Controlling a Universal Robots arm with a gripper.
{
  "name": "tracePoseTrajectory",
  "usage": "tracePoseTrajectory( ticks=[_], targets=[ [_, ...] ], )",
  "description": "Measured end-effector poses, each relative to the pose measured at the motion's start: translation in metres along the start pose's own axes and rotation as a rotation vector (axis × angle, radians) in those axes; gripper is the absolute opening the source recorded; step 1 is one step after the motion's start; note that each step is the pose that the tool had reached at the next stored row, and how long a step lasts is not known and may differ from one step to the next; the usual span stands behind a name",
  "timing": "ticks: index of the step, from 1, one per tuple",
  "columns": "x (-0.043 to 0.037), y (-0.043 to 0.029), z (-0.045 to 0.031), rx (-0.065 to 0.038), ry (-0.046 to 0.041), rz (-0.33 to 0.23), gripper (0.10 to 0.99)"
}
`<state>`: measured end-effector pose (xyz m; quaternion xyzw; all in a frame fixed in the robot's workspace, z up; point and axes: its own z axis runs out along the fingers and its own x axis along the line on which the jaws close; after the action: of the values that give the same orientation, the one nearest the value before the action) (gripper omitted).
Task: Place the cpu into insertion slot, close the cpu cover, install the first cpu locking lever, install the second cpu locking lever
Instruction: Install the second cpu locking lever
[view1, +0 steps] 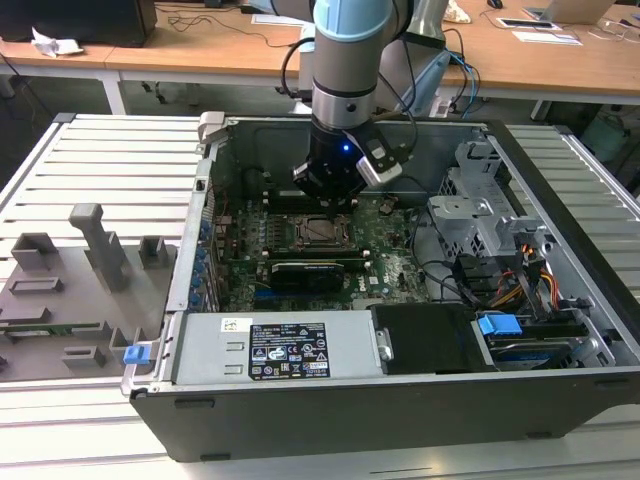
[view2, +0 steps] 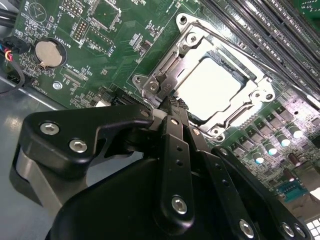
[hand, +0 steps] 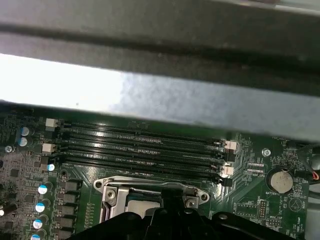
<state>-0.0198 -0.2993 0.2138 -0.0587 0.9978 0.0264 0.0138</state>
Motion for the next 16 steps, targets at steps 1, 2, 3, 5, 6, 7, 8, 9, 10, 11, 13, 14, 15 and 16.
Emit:
tracePoseTrajectory(
  ticks=[1, 2, 3, 5, 6, 7, 8, 9, 10, 11, 13, 14, 15, 16],
  targets=[
    [0.0, -0.0001, -0.0002, 0.0, 0.0001, 0.0, 0.11],
    [0.0, -0.0001, -0.0006, 0.0, 0.0002, 0.0, 0.11],
    [0.0, -0.0001, -0.0012, 0.0, 0.0001, 0.0, 0.11],
    [-0.0001, 0.0, -0.0029, 0.001, 0.0002, 0.0, 0.11],
    [-0.0001, 0.0, -0.0035, 0.001, 0.0002, 0.0, 0.11],
    [-0.0002, 0.0, -0.0043, 0.001, 0.0001, 0.0, 0.11],
    [-0.0002, 0.0001, -0.0048, 0.001, 0.0001, 0.0, 0.11],
    [-0.0002, -0.0003, -0.0048, 0.0, 0.0, 0.0, 0.11],
    [-0.0001, -0.0008, -0.0049, 0.001, 0.0001, 0.0, 0.11],
    [0.0, -0.0015, -0.005, 0.001, 0.0001, 0.0, 0.11],
    [0.0002, -0.0034, -0.0051, 0.001, 0.0002, 0.0, 0.11],
    [0.0003, -0.0042, -0.0051, 0.001, 0.0001, 0.0, 0.11],
    [0.0004, -0.0052, -0.0052, 0.001, 0.0002, 0.0, 0.11],
    [0.0005, -0.0059, -0.0052, 0.001, 0.0001, 0.0, 0.11]
  ],
)
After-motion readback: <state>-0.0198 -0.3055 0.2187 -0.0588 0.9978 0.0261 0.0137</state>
